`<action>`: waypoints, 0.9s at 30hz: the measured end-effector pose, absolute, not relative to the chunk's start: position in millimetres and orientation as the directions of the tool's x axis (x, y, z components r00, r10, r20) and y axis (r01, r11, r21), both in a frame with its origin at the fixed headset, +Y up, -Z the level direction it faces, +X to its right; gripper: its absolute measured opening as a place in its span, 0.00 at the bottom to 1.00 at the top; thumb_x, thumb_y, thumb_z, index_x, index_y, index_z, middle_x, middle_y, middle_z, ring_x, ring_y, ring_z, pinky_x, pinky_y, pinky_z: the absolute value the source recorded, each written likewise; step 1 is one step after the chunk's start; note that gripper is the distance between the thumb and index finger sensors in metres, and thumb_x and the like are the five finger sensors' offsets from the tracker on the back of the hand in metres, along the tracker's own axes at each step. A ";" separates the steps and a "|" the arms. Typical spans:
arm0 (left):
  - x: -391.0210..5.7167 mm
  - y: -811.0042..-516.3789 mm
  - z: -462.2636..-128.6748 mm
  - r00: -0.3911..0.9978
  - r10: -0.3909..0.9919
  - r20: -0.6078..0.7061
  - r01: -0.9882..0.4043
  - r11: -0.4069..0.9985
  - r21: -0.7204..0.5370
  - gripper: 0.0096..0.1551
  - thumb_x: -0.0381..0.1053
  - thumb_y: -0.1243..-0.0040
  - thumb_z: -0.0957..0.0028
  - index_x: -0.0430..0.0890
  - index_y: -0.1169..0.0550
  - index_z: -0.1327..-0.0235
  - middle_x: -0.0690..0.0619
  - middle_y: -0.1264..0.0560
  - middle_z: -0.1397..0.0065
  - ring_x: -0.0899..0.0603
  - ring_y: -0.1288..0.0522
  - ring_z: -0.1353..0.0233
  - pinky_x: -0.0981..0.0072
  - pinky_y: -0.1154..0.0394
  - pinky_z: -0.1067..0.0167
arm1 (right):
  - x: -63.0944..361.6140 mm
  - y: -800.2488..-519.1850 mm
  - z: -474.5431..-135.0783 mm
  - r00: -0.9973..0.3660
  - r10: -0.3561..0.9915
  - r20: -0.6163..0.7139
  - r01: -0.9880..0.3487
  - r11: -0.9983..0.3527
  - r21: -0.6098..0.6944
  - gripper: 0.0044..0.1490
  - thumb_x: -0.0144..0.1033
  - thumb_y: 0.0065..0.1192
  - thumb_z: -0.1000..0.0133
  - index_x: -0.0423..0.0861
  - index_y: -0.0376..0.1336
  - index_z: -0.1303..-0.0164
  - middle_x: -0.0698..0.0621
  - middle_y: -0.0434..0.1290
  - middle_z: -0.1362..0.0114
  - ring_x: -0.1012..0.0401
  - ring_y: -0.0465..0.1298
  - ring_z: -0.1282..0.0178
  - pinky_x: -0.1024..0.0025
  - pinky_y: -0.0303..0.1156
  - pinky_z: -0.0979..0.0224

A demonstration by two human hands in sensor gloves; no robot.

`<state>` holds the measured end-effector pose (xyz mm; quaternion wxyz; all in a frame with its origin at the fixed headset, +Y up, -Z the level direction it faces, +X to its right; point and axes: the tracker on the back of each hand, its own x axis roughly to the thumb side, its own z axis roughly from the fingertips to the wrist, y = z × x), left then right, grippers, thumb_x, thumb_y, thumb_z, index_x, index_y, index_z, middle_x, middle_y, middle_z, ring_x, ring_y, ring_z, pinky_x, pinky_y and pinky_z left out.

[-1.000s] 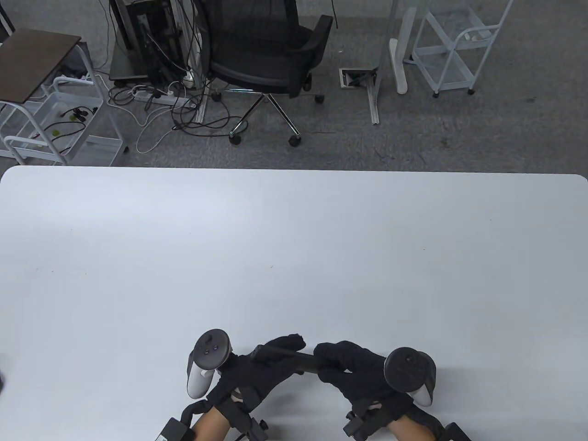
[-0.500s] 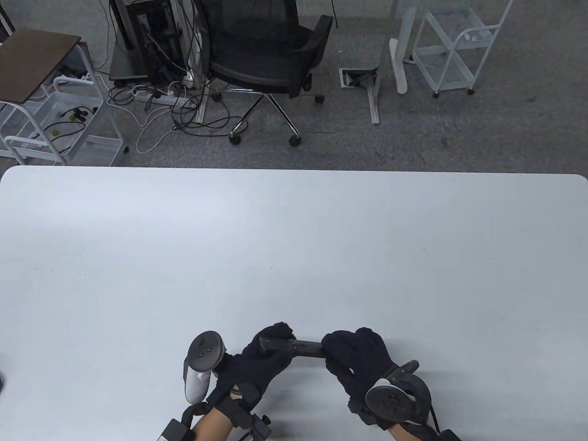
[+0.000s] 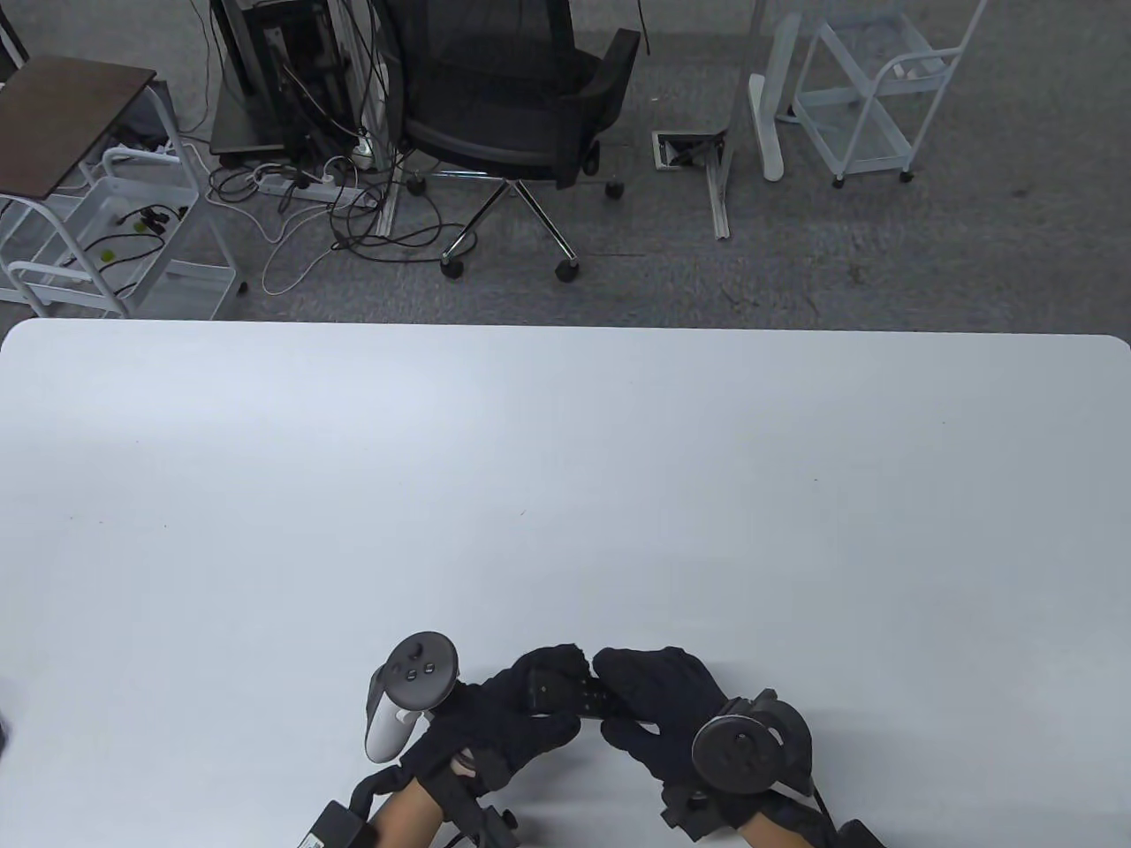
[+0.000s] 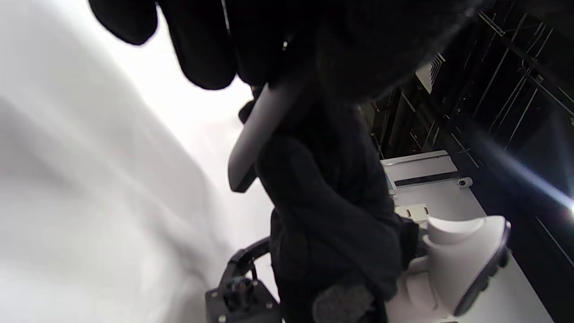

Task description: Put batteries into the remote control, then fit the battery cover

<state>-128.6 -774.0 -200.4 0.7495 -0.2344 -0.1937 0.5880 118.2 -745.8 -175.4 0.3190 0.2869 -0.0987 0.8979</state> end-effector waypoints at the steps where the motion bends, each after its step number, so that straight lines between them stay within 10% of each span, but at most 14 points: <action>1: -128.0 -774.6 -200.5 0.229 0.973 0.009 -0.791 0.191 -0.581 0.43 0.59 0.28 0.48 0.55 0.36 0.23 0.50 0.31 0.17 0.37 0.29 0.21 0.35 0.36 0.21 | 116.7 -744.8 -174.2 -0.648 0.486 0.586 -0.608 -0.794 -0.014 0.47 0.42 0.81 0.58 0.43 0.65 0.28 0.41 0.77 0.28 0.43 0.78 0.32 0.35 0.65 0.27; 9: -138.2 -766.6 -200.3 0.381 0.924 0.037 -0.780 0.342 -0.524 0.52 0.65 0.33 0.49 0.52 0.45 0.17 0.44 0.42 0.12 0.29 0.42 0.16 0.30 0.45 0.20 | 115.4 -735.1 -180.1 -0.723 0.374 0.581 -0.515 -0.852 -0.092 0.48 0.45 0.82 0.59 0.43 0.66 0.28 0.40 0.79 0.31 0.44 0.80 0.35 0.36 0.66 0.27; 27: -140.4 -758.6 -199.2 0.854 0.479 0.202 -0.417 0.863 -0.284 0.50 0.67 0.36 0.51 0.55 0.43 0.17 0.45 0.45 0.10 0.28 0.47 0.14 0.30 0.46 0.18 | 98.9 -780.2 -306.0 -0.929 0.080 0.361 -0.078 -0.997 0.020 0.47 0.41 0.82 0.59 0.46 0.64 0.27 0.44 0.78 0.29 0.46 0.79 0.32 0.36 0.64 0.25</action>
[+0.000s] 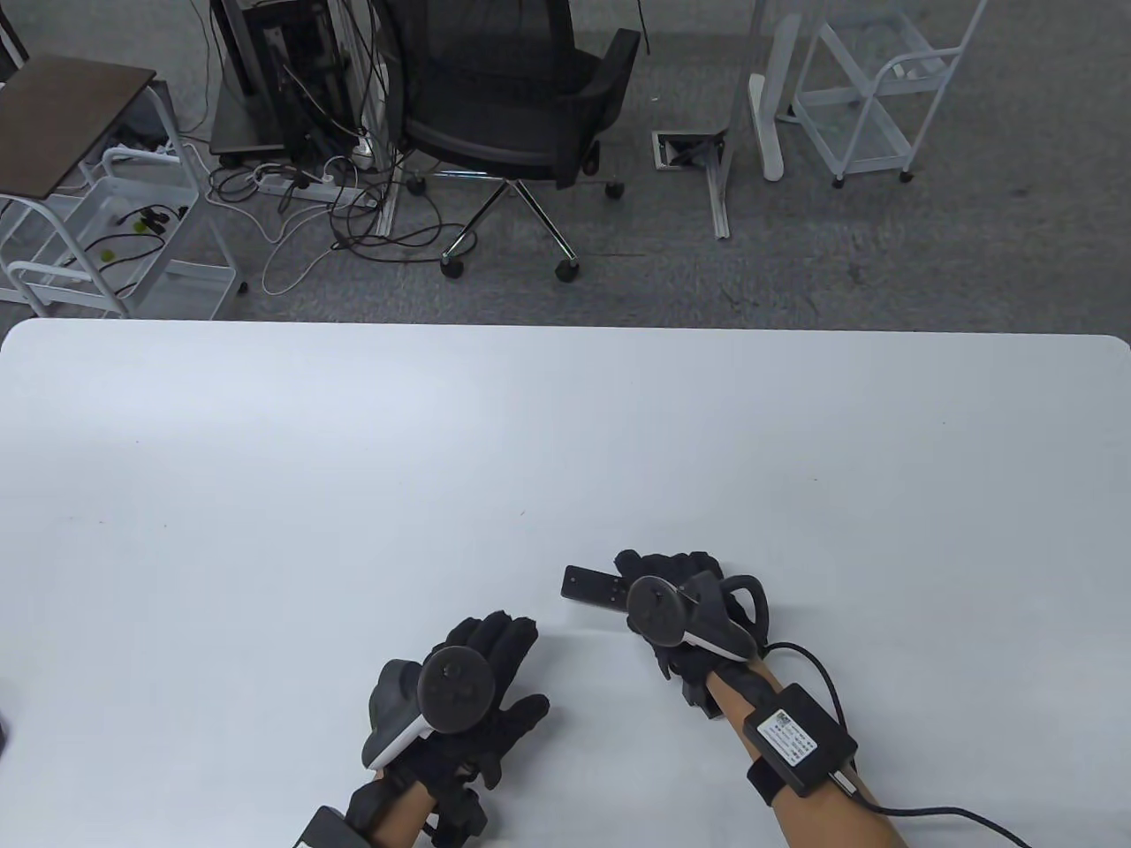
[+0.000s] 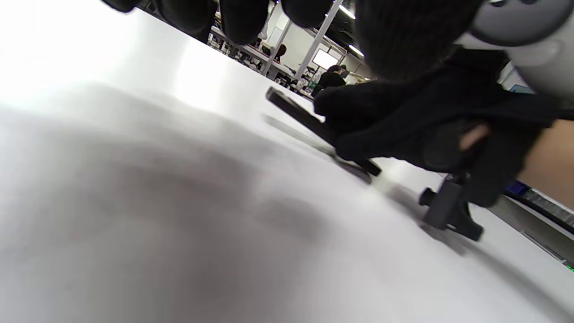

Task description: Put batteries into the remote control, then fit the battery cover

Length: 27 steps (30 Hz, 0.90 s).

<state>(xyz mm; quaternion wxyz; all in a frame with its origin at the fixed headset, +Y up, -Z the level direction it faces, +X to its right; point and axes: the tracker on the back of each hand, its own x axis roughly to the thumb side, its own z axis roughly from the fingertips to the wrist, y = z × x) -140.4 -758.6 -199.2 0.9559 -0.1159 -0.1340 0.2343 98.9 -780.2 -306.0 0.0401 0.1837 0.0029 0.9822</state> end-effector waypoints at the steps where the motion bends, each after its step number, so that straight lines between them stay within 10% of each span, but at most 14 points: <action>1: -140.5 -758.7 -199.1 0.851 0.483 0.204 -0.420 0.861 -0.286 0.50 0.67 0.36 0.51 0.55 0.43 0.17 0.45 0.45 0.10 0.28 0.47 0.14 0.30 0.46 0.18 | 96.1 -781.3 -310.4 -0.930 0.076 0.361 -0.074 -0.997 0.022 0.48 0.41 0.82 0.59 0.46 0.64 0.27 0.44 0.78 0.29 0.46 0.79 0.32 0.36 0.64 0.25; 14: -142.2 -759.4 -200.1 0.852 0.483 0.203 -0.419 0.861 -0.287 0.49 0.67 0.36 0.50 0.55 0.41 0.18 0.45 0.44 0.10 0.28 0.46 0.14 0.30 0.45 0.19 | 90.4 -786.9 -326.2 -0.940 0.100 0.327 -0.082 -0.994 0.068 0.49 0.43 0.76 0.56 0.46 0.60 0.24 0.43 0.73 0.24 0.41 0.73 0.25 0.35 0.61 0.24; 27: -144.8 -761.2 -202.2 0.868 0.458 0.192 -0.399 0.873 -0.282 0.48 0.66 0.37 0.50 0.55 0.40 0.18 0.44 0.43 0.11 0.29 0.45 0.14 0.31 0.45 0.19 | 110.6 -749.5 -250.3 -0.926 0.121 0.357 -0.112 -0.993 0.048 0.57 0.59 0.61 0.51 0.43 0.50 0.15 0.29 0.57 0.14 0.29 0.56 0.18 0.27 0.50 0.23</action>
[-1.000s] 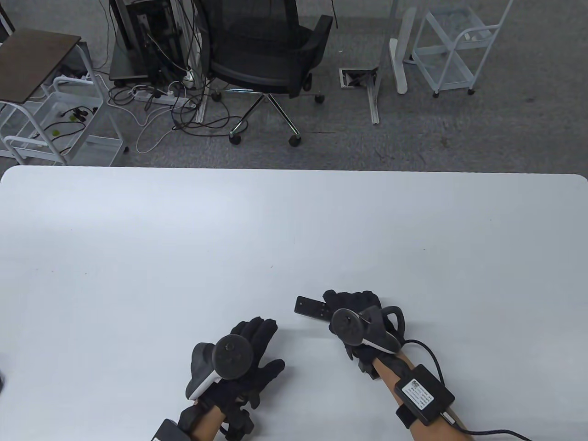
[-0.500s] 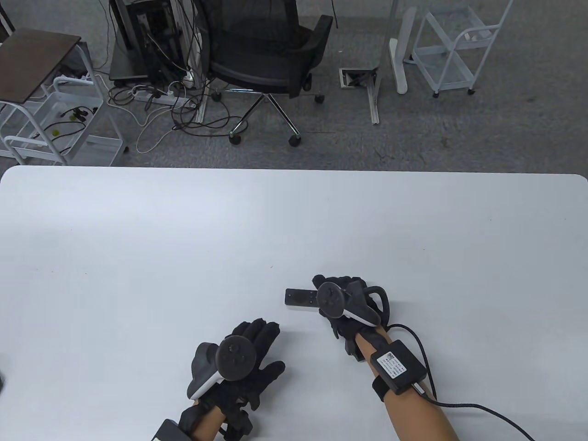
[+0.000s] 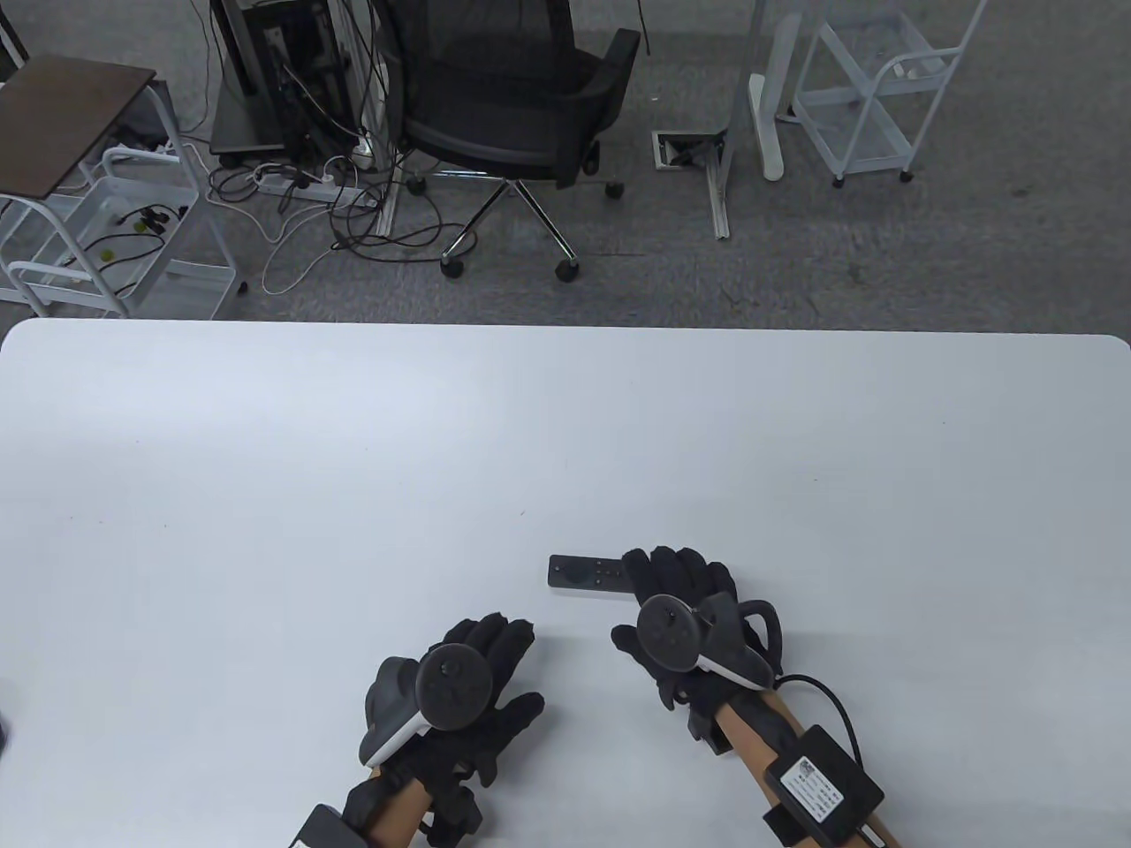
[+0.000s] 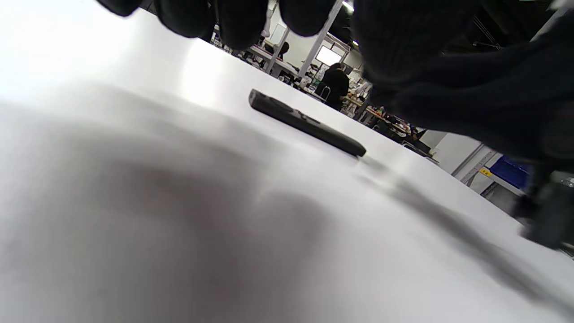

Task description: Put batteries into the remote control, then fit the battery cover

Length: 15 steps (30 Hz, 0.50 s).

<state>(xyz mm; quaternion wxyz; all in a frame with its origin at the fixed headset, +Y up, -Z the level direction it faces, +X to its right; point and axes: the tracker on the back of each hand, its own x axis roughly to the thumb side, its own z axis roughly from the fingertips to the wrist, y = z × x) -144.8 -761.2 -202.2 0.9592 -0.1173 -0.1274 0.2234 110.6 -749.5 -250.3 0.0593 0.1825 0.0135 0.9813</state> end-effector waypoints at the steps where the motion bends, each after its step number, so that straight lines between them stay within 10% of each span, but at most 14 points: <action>1: -144.9 -761.0 -202.0 0.869 0.457 0.192 -0.398 0.874 -0.280 0.48 0.67 0.37 0.50 0.55 0.40 0.18 0.44 0.43 0.11 0.28 0.45 0.14 0.30 0.45 0.19 | 111.4 -746.9 -243.2 -0.928 0.100 0.358 -0.091 -0.995 0.043 0.57 0.59 0.60 0.51 0.43 0.49 0.15 0.29 0.56 0.13 0.29 0.55 0.18 0.27 0.50 0.22; 15: -155.9 -763.6 -207.2 0.882 0.447 0.150 -0.400 0.878 -0.264 0.47 0.66 0.37 0.50 0.55 0.39 0.18 0.44 0.43 0.11 0.28 0.44 0.14 0.31 0.44 0.19 | 136.3 -753.3 -221.7 -0.968 0.068 0.242 -0.032 -0.988 0.148 0.59 0.61 0.51 0.49 0.43 0.43 0.13 0.25 0.45 0.11 0.25 0.44 0.17 0.24 0.44 0.23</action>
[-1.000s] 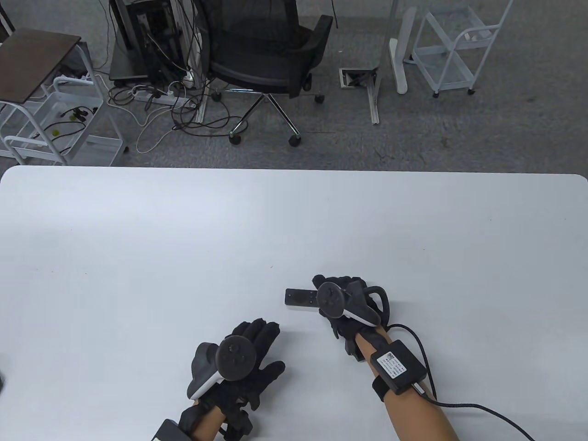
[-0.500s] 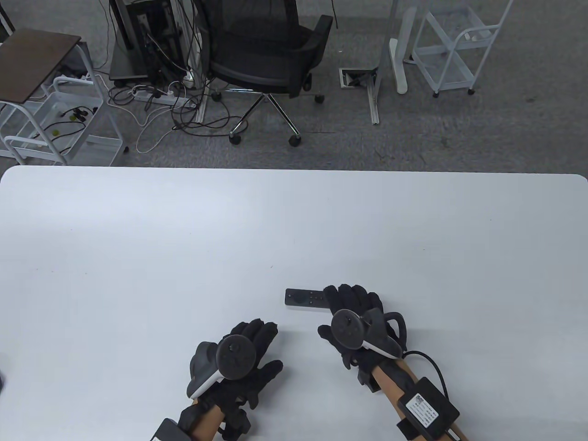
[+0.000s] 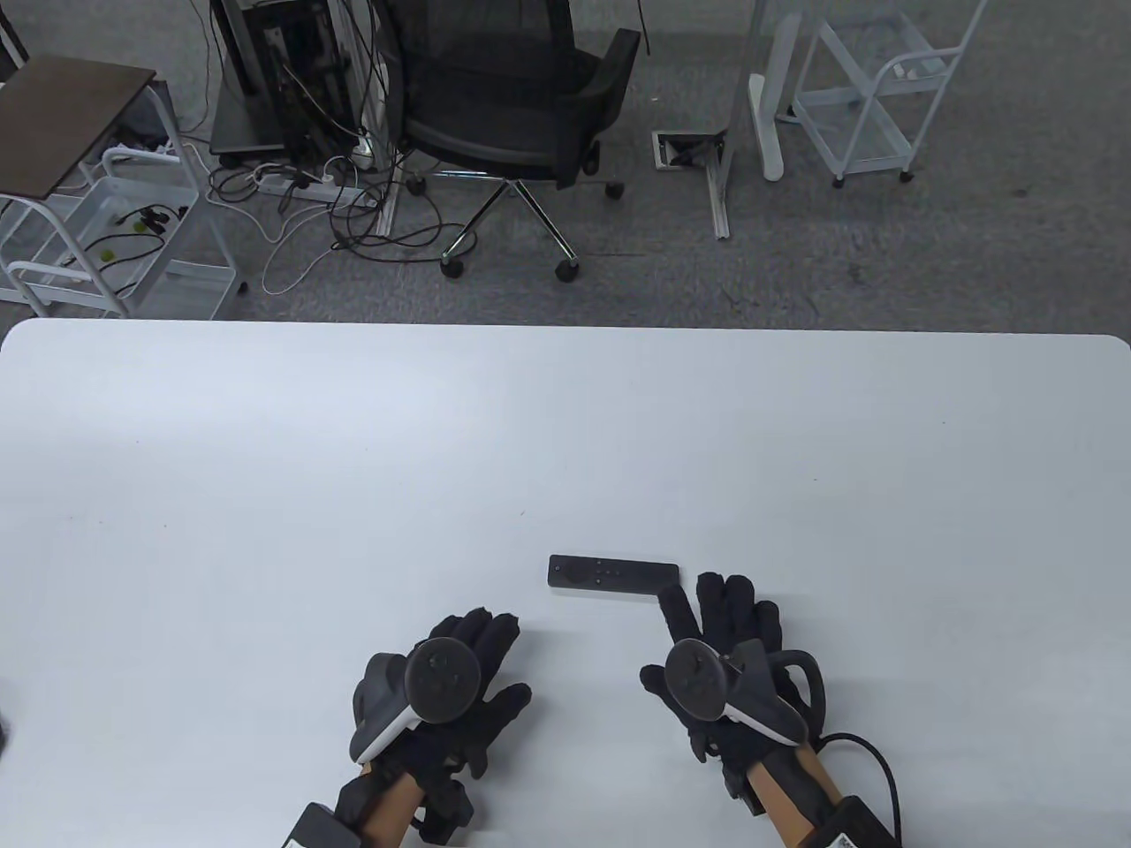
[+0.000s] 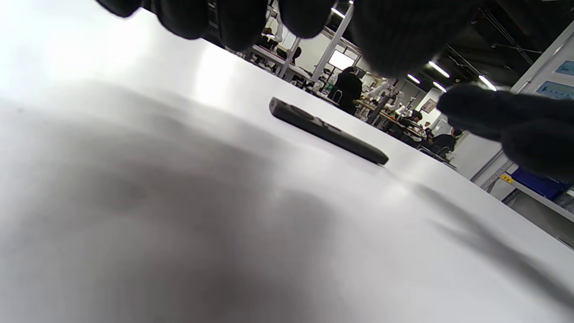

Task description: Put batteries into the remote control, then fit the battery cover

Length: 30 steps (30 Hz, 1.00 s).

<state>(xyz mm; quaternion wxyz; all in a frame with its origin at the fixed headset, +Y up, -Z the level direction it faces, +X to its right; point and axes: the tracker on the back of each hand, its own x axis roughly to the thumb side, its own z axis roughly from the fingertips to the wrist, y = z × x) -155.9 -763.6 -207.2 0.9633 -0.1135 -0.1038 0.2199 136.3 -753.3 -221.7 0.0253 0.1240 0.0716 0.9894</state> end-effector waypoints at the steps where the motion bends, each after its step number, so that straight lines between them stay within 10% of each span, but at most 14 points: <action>1: -156.1 -763.6 -207.2 0.882 0.447 0.150 -0.400 0.878 -0.264 0.47 0.66 0.38 0.50 0.55 0.39 0.18 0.44 0.42 0.11 0.29 0.44 0.14 0.31 0.44 0.19 | 137.0 -753.8 -222.0 -0.969 0.062 0.239 -0.026 -0.988 0.153 0.59 0.62 0.51 0.49 0.43 0.42 0.13 0.25 0.44 0.11 0.25 0.43 0.17 0.24 0.43 0.23; 30: -150.9 -760.2 -204.8 0.903 0.391 0.177 -0.341 0.904 -0.258 0.46 0.66 0.38 0.50 0.55 0.37 0.19 0.43 0.41 0.11 0.29 0.43 0.15 0.30 0.44 0.19 | 148.9 -770.2 -232.0 -0.975 0.048 0.215 0.014 -0.960 0.279 0.61 0.64 0.50 0.50 0.45 0.37 0.13 0.26 0.40 0.11 0.25 0.41 0.17 0.23 0.43 0.23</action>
